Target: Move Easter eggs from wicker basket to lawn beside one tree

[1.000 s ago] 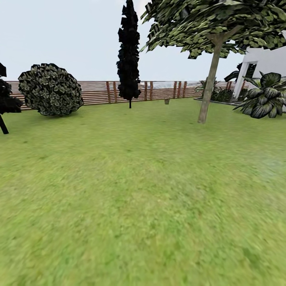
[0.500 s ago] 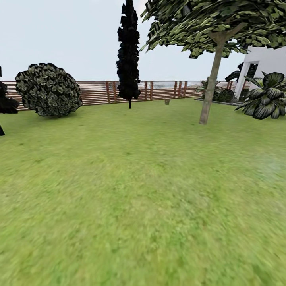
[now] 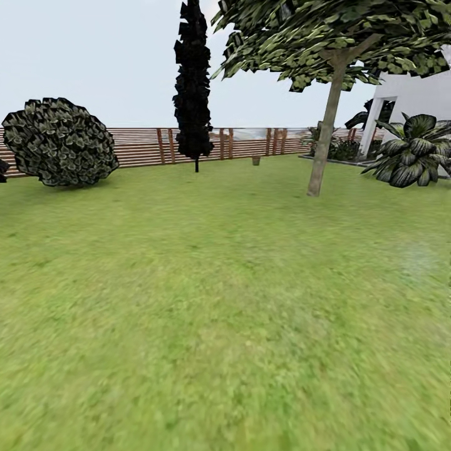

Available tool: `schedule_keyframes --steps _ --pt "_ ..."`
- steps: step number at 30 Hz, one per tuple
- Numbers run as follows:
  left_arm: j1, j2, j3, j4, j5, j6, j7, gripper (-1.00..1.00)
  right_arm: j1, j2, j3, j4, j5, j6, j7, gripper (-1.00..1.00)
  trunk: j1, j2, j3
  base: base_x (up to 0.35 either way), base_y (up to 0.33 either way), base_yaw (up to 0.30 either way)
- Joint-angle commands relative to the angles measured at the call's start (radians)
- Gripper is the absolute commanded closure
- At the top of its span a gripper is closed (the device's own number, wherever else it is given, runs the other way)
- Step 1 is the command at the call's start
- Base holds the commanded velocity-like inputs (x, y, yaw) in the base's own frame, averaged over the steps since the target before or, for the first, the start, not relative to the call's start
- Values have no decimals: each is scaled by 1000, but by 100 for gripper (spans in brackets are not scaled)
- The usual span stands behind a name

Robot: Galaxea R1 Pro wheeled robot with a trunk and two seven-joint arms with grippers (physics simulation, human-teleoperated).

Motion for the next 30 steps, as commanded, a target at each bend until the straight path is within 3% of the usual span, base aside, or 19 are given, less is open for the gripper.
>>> schedule_keyframes --steps 1,30 --pt "-1 0 -2 1 -1 -3 5 -100 -1 0 9 0 -9 -3 -4 -100 1 -1 -1 335 0 -85" --pt "-1 0 -2 1 -1 -3 5 -100 -1 0 10 0 -8 -3 -3 -100 1 -1 -1 335 0 -26"
